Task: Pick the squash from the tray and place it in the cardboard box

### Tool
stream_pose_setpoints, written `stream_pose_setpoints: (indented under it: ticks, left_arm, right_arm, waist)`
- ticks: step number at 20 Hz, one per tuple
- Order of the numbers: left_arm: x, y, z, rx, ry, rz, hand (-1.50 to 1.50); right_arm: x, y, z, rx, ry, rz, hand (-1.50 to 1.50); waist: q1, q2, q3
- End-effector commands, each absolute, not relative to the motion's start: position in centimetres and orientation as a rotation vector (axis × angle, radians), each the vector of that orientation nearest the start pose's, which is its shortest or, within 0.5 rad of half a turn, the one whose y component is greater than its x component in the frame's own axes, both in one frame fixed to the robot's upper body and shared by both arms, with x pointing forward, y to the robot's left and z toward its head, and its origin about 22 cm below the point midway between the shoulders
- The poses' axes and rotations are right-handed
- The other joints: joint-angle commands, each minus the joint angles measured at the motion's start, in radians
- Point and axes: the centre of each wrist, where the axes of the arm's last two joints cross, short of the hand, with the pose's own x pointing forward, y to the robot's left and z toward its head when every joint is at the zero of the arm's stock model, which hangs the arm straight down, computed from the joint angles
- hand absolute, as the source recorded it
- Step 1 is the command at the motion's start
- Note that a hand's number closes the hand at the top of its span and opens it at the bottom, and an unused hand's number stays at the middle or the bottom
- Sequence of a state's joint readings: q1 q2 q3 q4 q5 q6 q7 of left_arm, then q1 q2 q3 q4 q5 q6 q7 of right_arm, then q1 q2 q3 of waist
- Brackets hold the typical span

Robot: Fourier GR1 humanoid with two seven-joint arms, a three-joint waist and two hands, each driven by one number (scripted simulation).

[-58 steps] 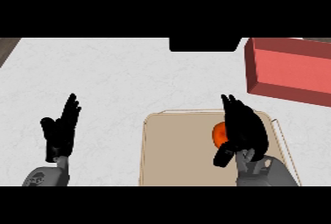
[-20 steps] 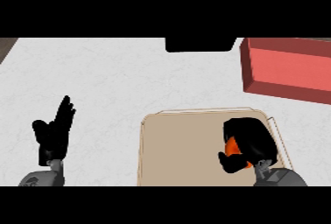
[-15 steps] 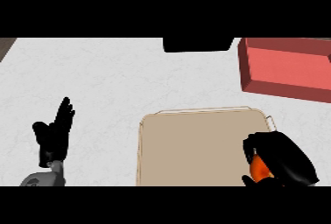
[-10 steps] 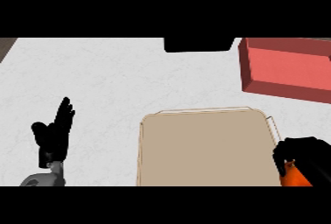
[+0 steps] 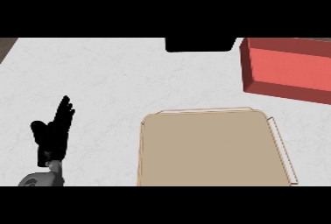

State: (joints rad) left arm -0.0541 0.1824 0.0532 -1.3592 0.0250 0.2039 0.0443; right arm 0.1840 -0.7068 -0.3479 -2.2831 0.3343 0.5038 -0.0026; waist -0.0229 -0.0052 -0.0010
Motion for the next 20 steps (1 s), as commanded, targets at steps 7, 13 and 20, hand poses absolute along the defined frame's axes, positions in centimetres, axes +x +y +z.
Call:
stream_pose_setpoints:
  ticks: [7,13,20]
  left_arm:
    - [26.7,26.8,-2.7,0.299,-1.381,0.065,0.0]
    - [25.5,27.5,-3.6,0.306,-1.381,0.055,0.0]
    - [27.2,25.5,-2.4,0.29,-1.397,0.058,0.0]
  right_arm:
    - [19.1,-39.0,28.2,-0.987,-1.673,1.051,1.5]
    - [24.7,-40.9,27.3,-0.969,-1.675,0.968,1.5]
    - [31.0,-42.5,23.0,-0.88,-1.665,0.937,1.5]
  waist:
    - [0.028,0.006,0.001]
    - [0.041,0.009,0.001]
    - [0.047,0.012,0.002]
